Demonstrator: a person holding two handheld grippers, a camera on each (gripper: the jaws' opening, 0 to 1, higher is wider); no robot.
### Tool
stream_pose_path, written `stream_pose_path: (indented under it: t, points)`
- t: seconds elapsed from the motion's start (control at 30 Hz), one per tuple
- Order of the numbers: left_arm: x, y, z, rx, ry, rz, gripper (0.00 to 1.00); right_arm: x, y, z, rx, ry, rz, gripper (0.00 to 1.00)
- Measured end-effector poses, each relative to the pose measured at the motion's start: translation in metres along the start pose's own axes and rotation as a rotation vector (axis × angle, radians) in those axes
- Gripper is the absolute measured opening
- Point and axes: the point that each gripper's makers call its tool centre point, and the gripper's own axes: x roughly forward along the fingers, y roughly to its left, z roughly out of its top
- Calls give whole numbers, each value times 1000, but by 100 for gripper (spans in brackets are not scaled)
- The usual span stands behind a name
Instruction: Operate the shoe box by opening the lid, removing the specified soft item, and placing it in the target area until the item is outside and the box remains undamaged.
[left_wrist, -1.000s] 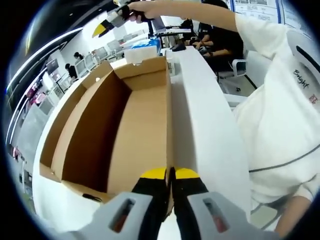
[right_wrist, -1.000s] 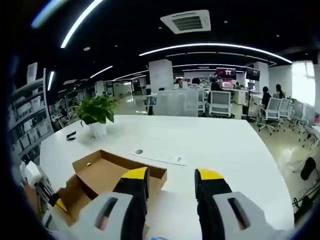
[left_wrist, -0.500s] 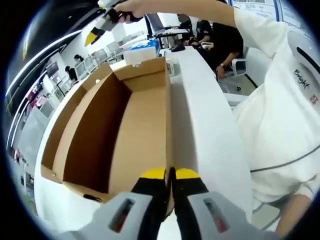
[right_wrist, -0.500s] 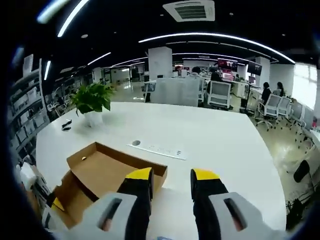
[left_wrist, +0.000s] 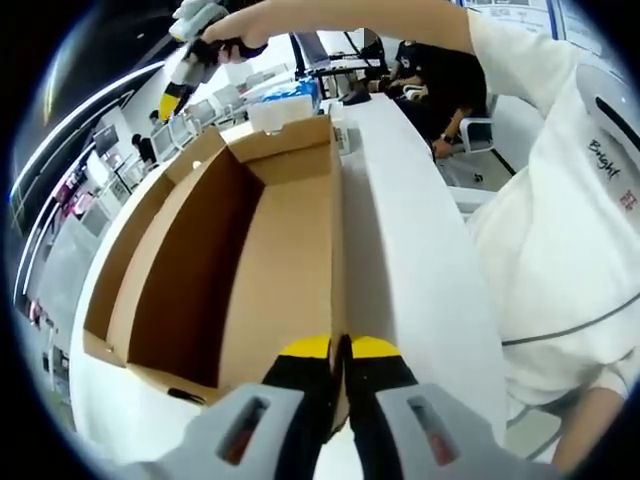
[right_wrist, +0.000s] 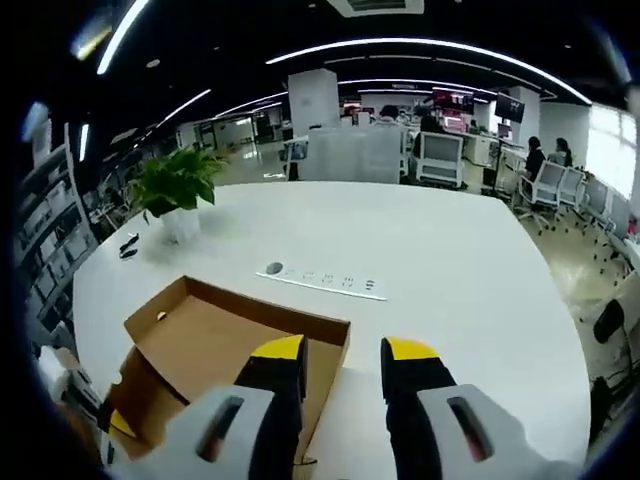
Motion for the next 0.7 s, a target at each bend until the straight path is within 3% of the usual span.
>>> stream_pose_path:
  t: [0.37, 0.7]
  points:
    - [0, 2, -1, 1, 0, 0, 3, 26, 17, -21, -33, 89, -18, 27]
    - [-1, 3, -2, -1, 1, -6, 3, 43, 33, -22, -108, 137, -63, 29]
